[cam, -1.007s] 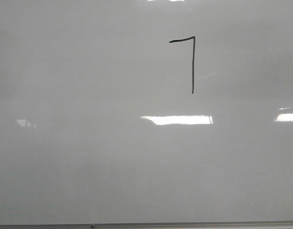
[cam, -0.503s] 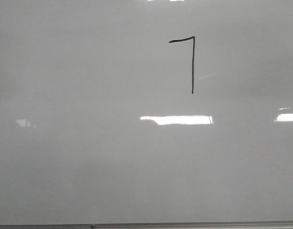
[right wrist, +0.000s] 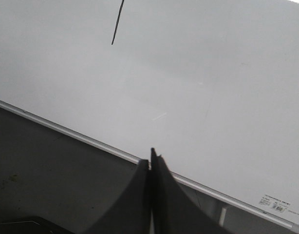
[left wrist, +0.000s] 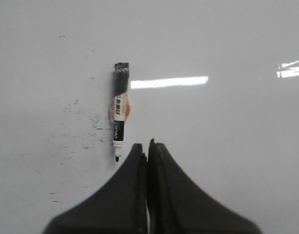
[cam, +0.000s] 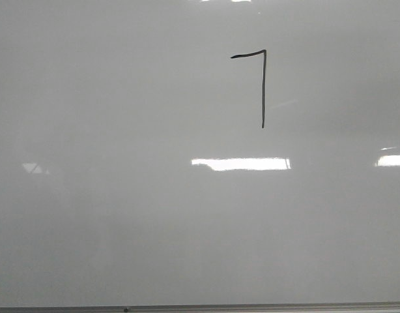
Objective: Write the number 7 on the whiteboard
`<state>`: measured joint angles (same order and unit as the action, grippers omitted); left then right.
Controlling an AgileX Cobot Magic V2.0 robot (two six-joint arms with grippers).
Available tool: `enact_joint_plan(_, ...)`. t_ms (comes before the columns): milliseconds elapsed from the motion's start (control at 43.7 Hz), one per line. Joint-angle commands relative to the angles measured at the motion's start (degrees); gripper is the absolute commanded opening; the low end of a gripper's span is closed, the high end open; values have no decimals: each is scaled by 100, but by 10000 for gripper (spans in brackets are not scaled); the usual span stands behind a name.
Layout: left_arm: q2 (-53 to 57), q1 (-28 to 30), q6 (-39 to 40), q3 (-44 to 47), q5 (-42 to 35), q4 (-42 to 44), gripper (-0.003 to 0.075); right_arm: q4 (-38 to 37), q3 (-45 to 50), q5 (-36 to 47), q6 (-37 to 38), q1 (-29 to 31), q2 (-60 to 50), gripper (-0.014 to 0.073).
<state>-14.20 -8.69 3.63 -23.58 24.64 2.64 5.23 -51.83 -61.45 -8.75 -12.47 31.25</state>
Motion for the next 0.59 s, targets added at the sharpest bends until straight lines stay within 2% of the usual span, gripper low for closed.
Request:
enact_joint_plan(0, 338, 244, -9, 517, -1258, 2, -20, 17, -127, 344, 24, 39, 18, -69)
enact_joint_plan(275, 1188, 564, -9, 1992, -2300, 2, -21, 17, -127, 344, 24, 39, 18, -69)
enact_joint_plan(572, 1538, 768, 2, 2465, -2665, 2, -21, 17, -127, 338, 24, 39, 18, -69)
